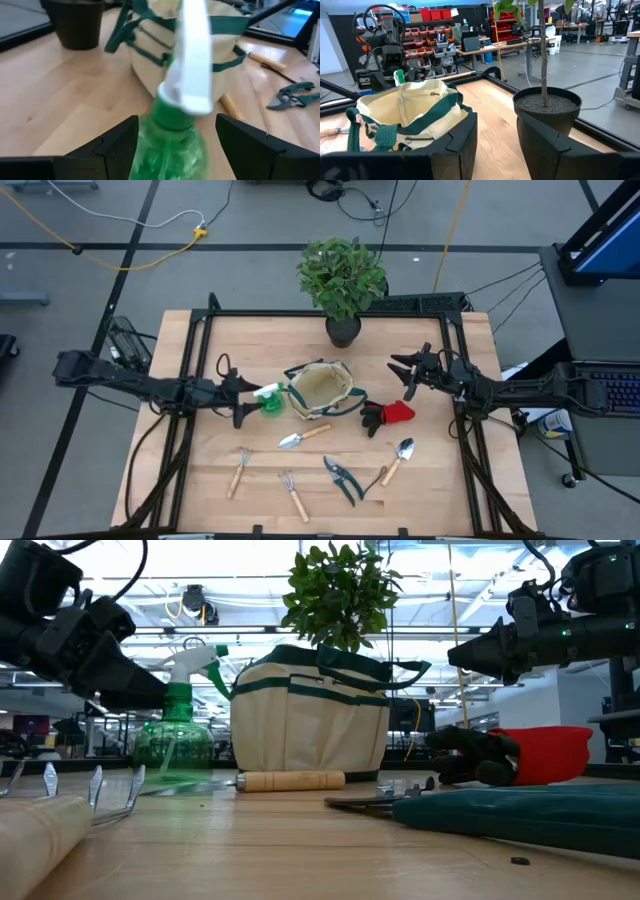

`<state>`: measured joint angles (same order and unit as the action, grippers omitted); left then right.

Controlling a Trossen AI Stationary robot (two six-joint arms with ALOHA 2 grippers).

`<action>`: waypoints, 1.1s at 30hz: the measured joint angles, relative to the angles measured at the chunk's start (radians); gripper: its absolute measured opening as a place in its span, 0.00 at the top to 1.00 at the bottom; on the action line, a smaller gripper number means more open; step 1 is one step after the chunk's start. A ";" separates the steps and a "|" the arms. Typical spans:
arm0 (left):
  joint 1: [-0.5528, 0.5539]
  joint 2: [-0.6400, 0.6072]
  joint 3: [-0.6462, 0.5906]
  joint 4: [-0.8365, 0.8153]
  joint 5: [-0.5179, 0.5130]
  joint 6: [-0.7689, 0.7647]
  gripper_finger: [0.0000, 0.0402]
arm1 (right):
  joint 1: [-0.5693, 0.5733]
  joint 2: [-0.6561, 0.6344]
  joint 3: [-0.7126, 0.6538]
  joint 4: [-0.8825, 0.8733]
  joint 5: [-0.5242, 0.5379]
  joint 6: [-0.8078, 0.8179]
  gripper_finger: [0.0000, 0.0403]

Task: Pick & Place Garden tools in Gardening bag
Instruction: Put the green spray bottle in the gardening bag

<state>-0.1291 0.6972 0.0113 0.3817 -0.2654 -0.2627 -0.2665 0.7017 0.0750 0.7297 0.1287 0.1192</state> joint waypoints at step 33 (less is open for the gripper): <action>-0.012 0.317 0.003 0.394 -0.146 0.024 0.66 | 0.000 0.000 0.000 -0.001 0.001 -0.002 0.68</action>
<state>-0.1410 1.0142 0.0139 0.7756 -0.4110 -0.2386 -0.2668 0.7017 0.0750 0.7288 0.1295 0.1168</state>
